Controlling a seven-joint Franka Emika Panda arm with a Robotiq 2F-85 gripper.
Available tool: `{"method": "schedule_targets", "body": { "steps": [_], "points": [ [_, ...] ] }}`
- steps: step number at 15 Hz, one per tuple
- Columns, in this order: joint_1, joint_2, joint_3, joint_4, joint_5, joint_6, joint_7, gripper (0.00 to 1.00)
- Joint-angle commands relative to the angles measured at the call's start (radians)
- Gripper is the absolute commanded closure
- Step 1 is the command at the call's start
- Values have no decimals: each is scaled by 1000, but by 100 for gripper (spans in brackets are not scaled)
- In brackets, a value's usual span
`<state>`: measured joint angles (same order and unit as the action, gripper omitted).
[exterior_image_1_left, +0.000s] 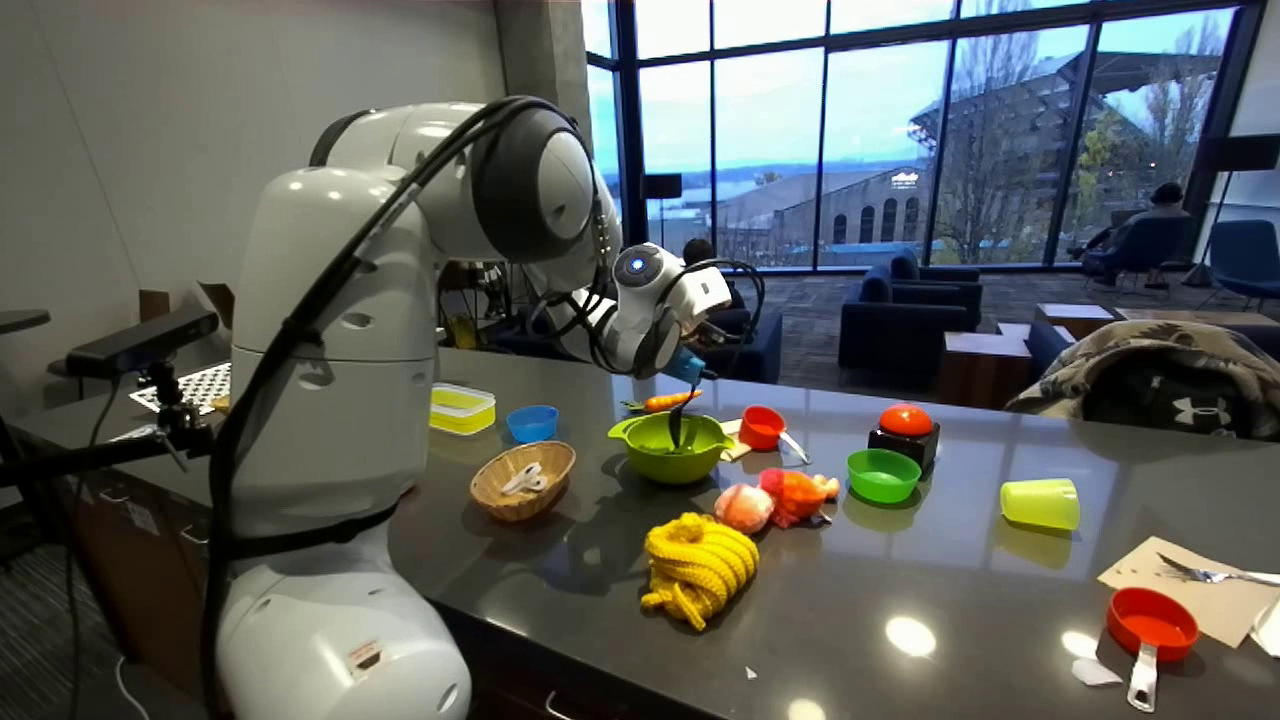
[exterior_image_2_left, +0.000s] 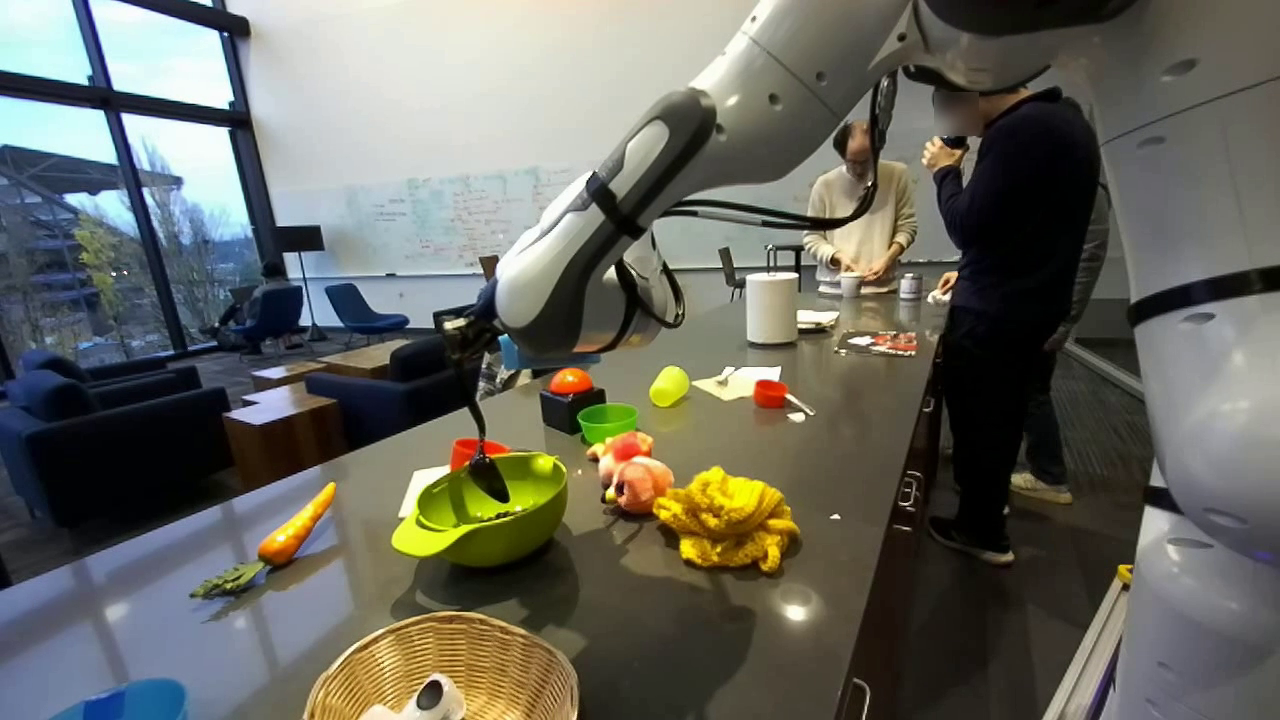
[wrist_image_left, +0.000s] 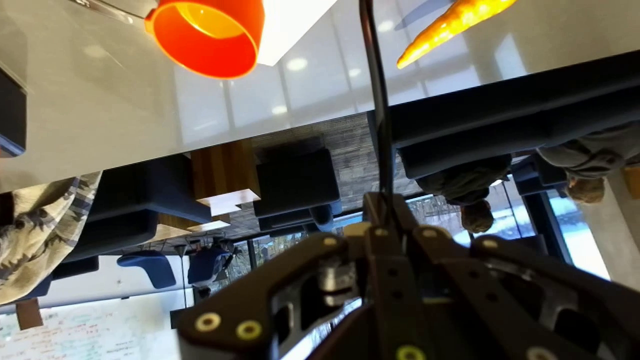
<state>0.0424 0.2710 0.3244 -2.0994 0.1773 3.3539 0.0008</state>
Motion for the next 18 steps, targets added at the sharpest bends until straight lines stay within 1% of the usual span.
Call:
{"method": "schedule_targets", "body": {
  "steps": [1,4,7,10,14,18],
  "points": [
    [-54,-53,62,-46,-23,-7,-3,99],
    [-79,-50,118,-35,-25,-9,-4,99],
    [-76,-16,148,4,-25,-14,-15,99],
    [-71,-4,144,9,-19,-20,-27,99],
    [-76,3,105,6,-9,-16,-27,99],
    [-86,17,86,9,-11,-20,-28,99]
  ]
}}
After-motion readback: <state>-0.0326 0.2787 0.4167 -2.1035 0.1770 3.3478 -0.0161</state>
